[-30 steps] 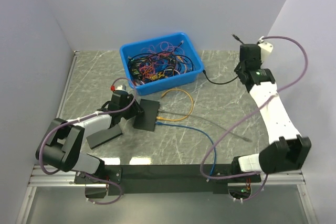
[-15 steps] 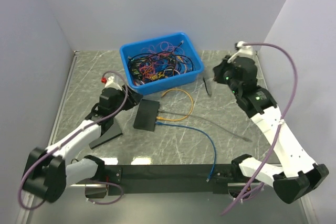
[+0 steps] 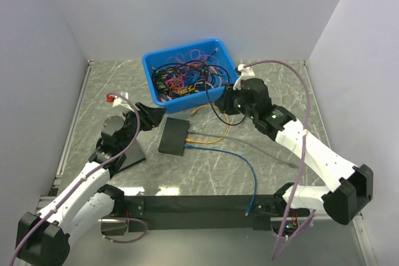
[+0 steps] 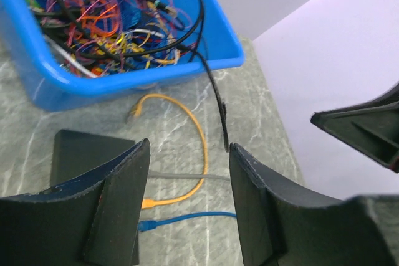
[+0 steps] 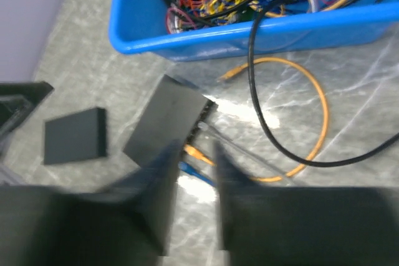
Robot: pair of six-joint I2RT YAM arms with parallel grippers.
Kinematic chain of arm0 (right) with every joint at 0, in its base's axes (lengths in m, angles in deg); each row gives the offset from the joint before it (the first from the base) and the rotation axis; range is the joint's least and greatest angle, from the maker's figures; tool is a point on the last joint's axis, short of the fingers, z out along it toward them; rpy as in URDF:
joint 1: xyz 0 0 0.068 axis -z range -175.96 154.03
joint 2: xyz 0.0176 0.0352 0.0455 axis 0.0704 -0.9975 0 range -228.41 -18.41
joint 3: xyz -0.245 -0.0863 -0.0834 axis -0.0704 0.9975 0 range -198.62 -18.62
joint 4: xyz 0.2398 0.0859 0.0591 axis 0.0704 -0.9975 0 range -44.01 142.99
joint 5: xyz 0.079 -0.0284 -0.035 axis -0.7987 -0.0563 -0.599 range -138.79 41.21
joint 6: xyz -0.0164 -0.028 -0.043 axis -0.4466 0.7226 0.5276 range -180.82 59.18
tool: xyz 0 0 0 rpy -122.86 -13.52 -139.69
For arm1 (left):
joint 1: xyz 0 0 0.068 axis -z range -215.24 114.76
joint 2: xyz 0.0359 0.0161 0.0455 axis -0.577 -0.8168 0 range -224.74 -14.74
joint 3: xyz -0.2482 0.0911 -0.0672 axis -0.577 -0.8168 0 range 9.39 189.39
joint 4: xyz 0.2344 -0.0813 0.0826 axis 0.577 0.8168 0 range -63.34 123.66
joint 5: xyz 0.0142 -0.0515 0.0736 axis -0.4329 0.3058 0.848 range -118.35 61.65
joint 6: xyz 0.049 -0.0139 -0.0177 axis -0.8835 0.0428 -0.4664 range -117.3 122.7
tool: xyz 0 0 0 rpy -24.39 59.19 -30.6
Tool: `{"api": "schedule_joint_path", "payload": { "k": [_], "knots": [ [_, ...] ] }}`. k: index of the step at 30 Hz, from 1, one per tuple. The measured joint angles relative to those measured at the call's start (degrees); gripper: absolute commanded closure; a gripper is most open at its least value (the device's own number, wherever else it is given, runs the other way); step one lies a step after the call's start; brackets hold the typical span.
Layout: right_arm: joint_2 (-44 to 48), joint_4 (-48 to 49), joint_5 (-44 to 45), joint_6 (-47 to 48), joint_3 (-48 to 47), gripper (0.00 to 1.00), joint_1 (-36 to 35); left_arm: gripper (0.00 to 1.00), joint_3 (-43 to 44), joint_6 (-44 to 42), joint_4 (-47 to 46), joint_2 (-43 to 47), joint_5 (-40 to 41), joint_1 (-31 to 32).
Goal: Insert the plug into the switch port
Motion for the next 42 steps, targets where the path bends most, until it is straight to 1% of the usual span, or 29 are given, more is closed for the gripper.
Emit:
{"api": "schedule_joint_path", "payload": {
  "k": [1,4,8,13,18,24,27,28,30,31,33,34,35,38,42],
  "knots": [
    [-1.0,1.0,-0.7,-0.6,0.1,0.4,0.0,0.41,-0.5,0.0,0.2,0.1,0.3,0.0],
    [-5.3,3.6,-1.2,-1.6,0.0,0.33,-0.1,0.42,-1.7,0.0,0.4,0.1,0.7,0.0],
    [-13.7,3.8,-0.9,-1.9,-2.4,0.32,-0.1,0.42,-2.2,-0.1,1.4,0.1,0.7,0.0],
    [-22.9,3.8,0.3,-1.9,-8.8,0.32,0.0,0.42,-2.2,-0.5,2.2,0.6,1.4,0.0],
    [-29.1,4.4,0.5,-1.8,-13.8,0.33,0.9,0.42,-2.8,-0.7,3.0,2.7,2.2,0.0],
    [-34.2,4.5,0.7,-1.6,-15.7,0.36,2.7,0.42,-2.8,-0.9,4.5,3.5,2.6,0.0],
    [-36.3,4.5,0.7,-1.4,-16.2,0.48,3.1,0.42,-2.8,-0.9,4.9,3.5,2.6,0.0],
    [-36.8,4.6,0.6,-1.4,-16.2,0.63,3.2,0.42,-2.8,-0.9,4.9,3.5,2.6,0.0],
    [-37.3,4.4,0.2,-1.2,-16.2,0.74,3.2,0.42,-2.8,-0.9,4.9,3.5,2.6,0.0],
    [-37.3,4.5,-0.2,-1.4,-16.2,0.85,3.2,0.42,-2.8,-0.9,4.9,3.5,2.6,0.0],
    [-37.2,5.2,-0.7,-1.4,-16.2,0.92,3.2,0.42,-2.8,-0.9,4.9,3.5,2.6,0.0],
    [-37.2,5.6,-1.0,-1.5,-16.1,0.98,3.2,0.42,-2.8,-0.9,4.9,3.5,2.7,0.0],
    [-37.2,5.9,-1.3,-1.5,-16.1,1.0,3.2,0.42,-2.8,-0.9,4.9,3.5,2.7,0.0],
    [-36.4,6.1,-1.7,-1.4,-15.3,1.0,3.2,0.43,-2.8,-0.9,4.8,3.3,2.8,0.0],
    [-32.0,6.8,-1.8,-1.2,-11.6,1.0,3.2,0.43,-2.8,-0.9,4.4,2.8,2.8,0.0]
  ]
}}
